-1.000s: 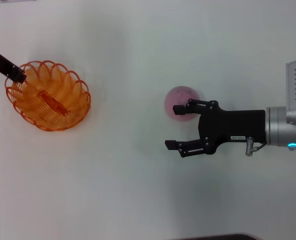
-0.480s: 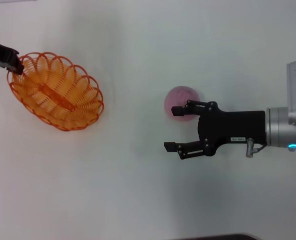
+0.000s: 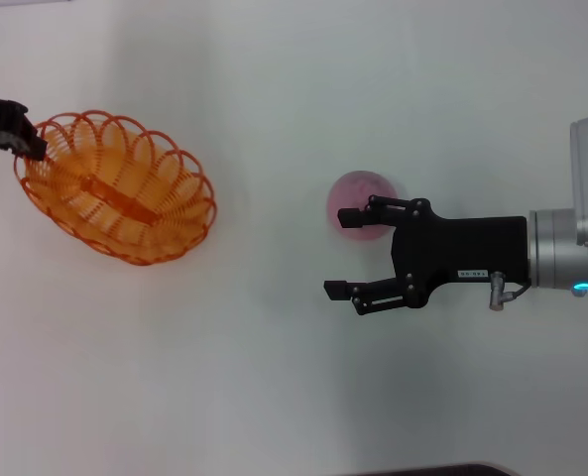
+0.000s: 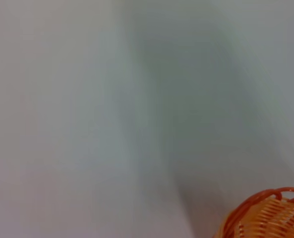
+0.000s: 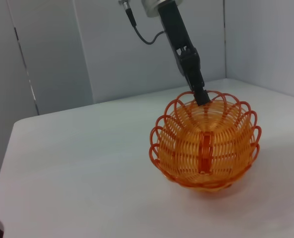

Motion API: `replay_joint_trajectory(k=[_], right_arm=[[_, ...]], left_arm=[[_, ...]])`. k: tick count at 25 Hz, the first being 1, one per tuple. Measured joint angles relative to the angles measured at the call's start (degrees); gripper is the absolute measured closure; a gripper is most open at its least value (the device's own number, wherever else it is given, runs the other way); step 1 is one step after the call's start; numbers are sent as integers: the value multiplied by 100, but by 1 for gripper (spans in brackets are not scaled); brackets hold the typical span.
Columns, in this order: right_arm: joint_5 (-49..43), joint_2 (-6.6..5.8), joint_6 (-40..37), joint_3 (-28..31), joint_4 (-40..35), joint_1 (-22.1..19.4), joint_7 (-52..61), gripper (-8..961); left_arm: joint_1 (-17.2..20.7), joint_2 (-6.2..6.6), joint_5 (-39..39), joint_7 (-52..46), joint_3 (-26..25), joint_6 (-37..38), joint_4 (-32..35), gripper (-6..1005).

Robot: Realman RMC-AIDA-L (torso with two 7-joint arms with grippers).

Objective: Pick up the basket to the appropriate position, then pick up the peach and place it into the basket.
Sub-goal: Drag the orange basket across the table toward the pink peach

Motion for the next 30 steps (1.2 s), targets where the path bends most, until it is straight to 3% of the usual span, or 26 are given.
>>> replay_joint_trajectory(k=[5, 13, 25, 30], right_arm=[[0, 0, -21, 17, -5, -12, 0, 6], [0, -3, -31, 31, -5, -63, 9, 6], [22, -5, 2, 39, 0, -65, 17, 6], [28, -1, 10, 41, 0, -65, 51, 6]], left_arm=[[152, -67, -211, -16, -348, 267, -16, 937], [765, -196, -925, -147, -645, 398, 68, 937], [1655, -806, -1493, -192, -653, 140, 663, 938], [1949, -915, -1824, -169, -652, 10, 728, 937]])
